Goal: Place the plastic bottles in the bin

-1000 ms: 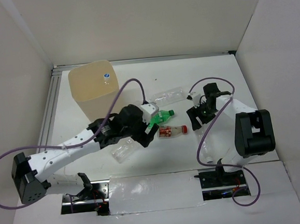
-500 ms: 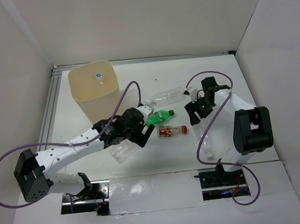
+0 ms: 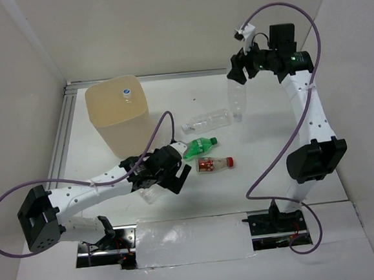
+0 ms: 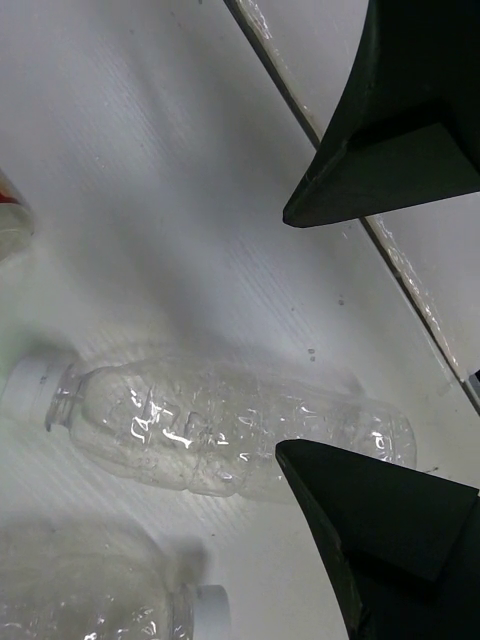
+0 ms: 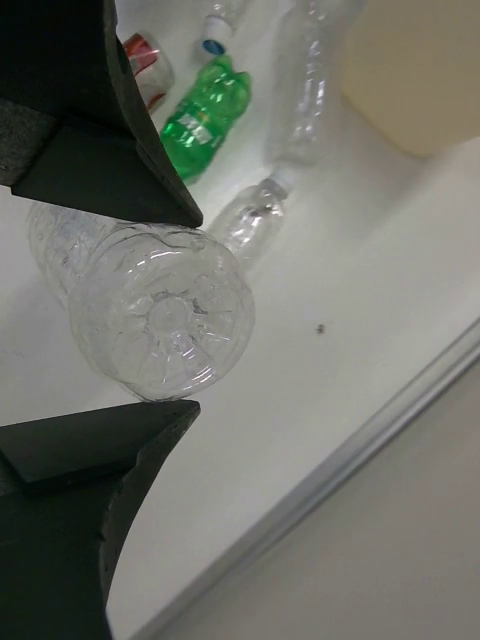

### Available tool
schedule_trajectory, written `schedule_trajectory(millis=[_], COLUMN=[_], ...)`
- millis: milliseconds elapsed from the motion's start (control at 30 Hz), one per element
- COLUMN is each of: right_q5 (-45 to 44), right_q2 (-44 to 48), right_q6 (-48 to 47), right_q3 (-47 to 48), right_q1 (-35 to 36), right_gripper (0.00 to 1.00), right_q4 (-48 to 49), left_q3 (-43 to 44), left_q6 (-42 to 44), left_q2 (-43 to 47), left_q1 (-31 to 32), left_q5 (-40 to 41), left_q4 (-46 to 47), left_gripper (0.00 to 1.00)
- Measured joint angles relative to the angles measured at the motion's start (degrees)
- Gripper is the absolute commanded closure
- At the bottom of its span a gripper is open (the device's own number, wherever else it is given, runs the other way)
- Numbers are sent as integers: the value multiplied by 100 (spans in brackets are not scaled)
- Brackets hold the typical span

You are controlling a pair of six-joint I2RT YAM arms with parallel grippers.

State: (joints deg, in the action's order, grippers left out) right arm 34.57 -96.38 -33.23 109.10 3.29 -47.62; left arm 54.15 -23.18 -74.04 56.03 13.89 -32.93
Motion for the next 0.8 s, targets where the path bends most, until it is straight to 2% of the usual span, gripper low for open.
schedule_trajectory(millis=[100, 267, 500, 800], right_q5=[315, 669, 861, 859], right_q2=[-212, -380, -664, -1115], right_q6=[109, 487, 1464, 2723], right_q3=[634, 973, 1788, 2688], right_q1=[98, 439, 986, 2090], right_gripper=[69, 69, 69, 71], right_q4=[-7, 284, 1648, 3565], left_q3=[-17, -17, -28, -236], left_q6=[-138, -356, -686, -1104], left_q2=[20, 70, 72, 114], left_q1=[114, 262, 426, 605], left_q5=[39, 83, 136, 413], left_q4=[-50, -68, -151, -184], left_gripper=[0, 0, 0, 0])
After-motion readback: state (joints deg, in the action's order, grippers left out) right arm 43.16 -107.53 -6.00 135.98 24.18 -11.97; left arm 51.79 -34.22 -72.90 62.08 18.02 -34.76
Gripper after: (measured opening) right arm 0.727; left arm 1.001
